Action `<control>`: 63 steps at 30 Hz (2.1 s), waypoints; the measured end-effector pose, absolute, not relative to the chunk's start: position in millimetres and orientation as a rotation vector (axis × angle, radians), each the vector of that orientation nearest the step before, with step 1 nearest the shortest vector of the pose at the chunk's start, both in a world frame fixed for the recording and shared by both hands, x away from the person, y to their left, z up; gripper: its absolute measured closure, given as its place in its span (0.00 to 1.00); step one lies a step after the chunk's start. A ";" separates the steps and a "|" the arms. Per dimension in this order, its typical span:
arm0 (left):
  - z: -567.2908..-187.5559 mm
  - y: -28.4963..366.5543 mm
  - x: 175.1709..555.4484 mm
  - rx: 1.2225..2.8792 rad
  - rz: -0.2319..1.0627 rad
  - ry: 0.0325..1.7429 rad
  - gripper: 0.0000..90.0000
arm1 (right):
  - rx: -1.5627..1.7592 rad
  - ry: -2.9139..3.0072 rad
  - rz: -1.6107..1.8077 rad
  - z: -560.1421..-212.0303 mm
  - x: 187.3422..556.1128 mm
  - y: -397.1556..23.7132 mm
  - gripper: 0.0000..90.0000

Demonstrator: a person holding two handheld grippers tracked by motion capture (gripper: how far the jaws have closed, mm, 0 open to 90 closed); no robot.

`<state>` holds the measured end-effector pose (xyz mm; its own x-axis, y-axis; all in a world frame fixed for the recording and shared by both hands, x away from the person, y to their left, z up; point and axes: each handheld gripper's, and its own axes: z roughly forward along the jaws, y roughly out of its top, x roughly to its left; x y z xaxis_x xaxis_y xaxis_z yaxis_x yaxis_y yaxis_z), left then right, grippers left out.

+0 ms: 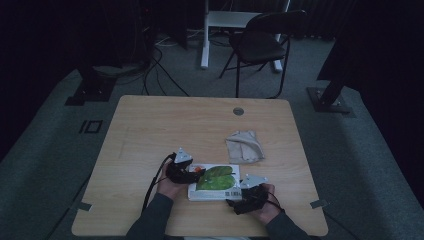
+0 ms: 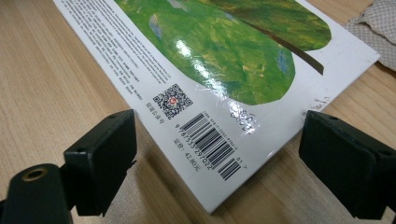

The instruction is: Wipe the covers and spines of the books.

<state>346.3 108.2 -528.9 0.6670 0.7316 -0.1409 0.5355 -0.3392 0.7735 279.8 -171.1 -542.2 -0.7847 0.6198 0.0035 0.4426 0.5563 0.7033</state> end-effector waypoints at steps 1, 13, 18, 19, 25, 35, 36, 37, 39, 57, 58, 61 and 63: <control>-528.7 108.3 346.2 2.027 0.291 0.979 0.34 | 0.887 2.548 1.049 -542.2 279.8 -171.1 0.12; -512.9 108.0 342.6 1.978 0.314 0.953 0.33 | 0.861 2.548 1.004 -542.1 278.5 -168.1 0.12; -511.8 106.7 343.0 1.993 0.323 0.948 0.33 | 0.855 2.547 0.997 -542.2 278.3 -167.7 0.12; -513.6 106.4 343.6 2.003 0.321 0.953 0.33 | 0.858 2.547 0.998 -542.1 278.2 -167.7 0.12; -528.4 106.4 348.4 2.043 0.292 0.982 0.33 | 0.856 2.549 1.001 -542.1 278.2 -168.0 0.12; -538.6 105.3 352.5 2.064 0.284 1.005 0.34 | 0.842 2.571 1.013 -541.4 278.3 -169.7 0.12; -539.2 105.5 352.7 2.066 0.284 1.008 0.35 | 0.839 2.582 1.017 -541.0 278.4 -170.3 0.12; -539.6 105.7 352.8 2.066 0.284 1.008 0.35 | 0.836 2.592 1.024 -540.6 278.4 -171.1 0.12; -539.9 105.7 352.8 2.073 0.284 1.005 0.35 | 0.838 2.591 1.031 -540.8 278.4 -171.4 0.12; -519.9 107.8 342.1 2.018 0.326 0.965 0.35 | 0.834 2.595 1.004 -540.0 281.3 -169.0 0.11; -518.2 107.6 342.1 2.018 0.325 0.963 0.35 | 0.832 2.594 1.006 -539.9 281.5 -168.9 0.11; -517.4 106.3 342.5 2.030 0.331 0.960 0.35 | 0.824 2.592 1.001 -539.5 281.8 -168.0 0.11; -519.4 106.4 343.5 2.039 0.328 0.964 0.35 | 0.822 2.592 1.003 -539.5 281.8 -168.1 0.11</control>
<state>343.5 106.4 -519.4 0.6707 0.7336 -0.1090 0.5152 -0.3552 0.7800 281.8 -168.1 -539.5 -0.8120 0.5833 -0.0217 0.4169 0.6055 0.6779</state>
